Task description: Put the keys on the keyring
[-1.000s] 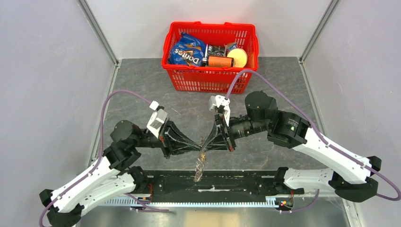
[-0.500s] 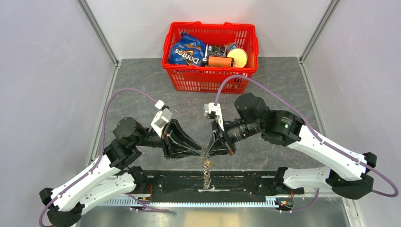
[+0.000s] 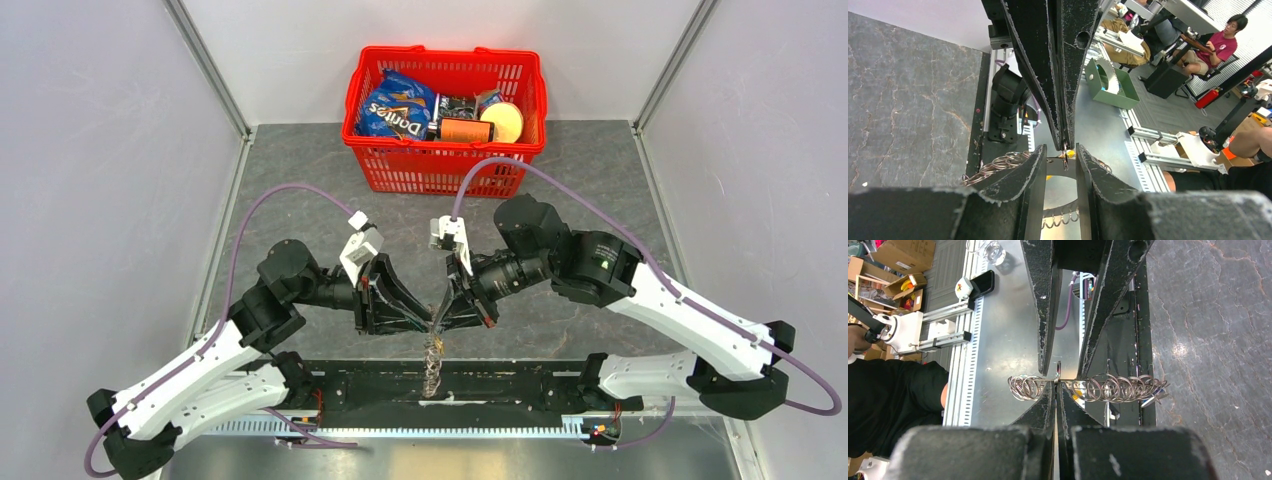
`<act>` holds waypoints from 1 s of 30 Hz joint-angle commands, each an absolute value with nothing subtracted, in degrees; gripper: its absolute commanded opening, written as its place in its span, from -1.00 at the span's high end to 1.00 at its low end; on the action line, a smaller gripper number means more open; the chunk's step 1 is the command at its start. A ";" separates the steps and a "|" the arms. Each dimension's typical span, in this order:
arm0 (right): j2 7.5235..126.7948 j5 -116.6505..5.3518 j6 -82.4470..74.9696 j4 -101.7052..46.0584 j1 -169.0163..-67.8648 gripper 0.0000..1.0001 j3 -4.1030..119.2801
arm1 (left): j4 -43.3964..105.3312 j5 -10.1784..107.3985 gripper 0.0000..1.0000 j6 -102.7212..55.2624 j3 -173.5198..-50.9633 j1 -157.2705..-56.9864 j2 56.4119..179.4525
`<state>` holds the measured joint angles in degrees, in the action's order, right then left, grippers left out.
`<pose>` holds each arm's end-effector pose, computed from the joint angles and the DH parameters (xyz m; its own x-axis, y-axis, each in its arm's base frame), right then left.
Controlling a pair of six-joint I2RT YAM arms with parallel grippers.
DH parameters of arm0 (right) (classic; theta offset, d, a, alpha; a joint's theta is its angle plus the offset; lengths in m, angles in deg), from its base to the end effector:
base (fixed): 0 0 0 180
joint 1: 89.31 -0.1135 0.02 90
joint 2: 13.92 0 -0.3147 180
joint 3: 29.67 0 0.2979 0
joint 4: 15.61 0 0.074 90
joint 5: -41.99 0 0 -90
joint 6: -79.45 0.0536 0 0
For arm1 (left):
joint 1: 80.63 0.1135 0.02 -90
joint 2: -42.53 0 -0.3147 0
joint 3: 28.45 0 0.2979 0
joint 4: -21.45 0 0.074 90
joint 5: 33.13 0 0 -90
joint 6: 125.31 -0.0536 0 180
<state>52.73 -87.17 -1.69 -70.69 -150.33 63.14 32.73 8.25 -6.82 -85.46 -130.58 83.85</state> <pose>0.0982 0.2472 0.4779 -0.3772 -0.4346 -0.8178 -0.8987 -0.0414 0.4365 0.0848 -0.1633 0.4103 -0.4275 0.0185 -0.9038 0.8914 -0.1576 -0.4249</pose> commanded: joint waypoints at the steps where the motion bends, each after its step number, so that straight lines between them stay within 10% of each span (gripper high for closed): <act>1: 53.22 -88.97 -2.04 -68.62 -150.64 1.00 66.32 | 32.71 6.86 0.31 -8.73 -87.36 -130.55 83.31; 19: 53.48 -88.53 -2.06 -68.57 -151.10 1.00 66.51 | 34.43 6.16 0.94 -9.61 -87.71 -130.56 84.27; 30: 52.69 -87.56 -0.94 -67.76 -151.27 0.80 66.88 | 28.78 8.53 0.96 -8.37 -85.90 -130.62 81.12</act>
<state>53.78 -87.06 -1.60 -70.56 -150.87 63.93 33.74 7.40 -8.22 -85.48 -130.58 82.91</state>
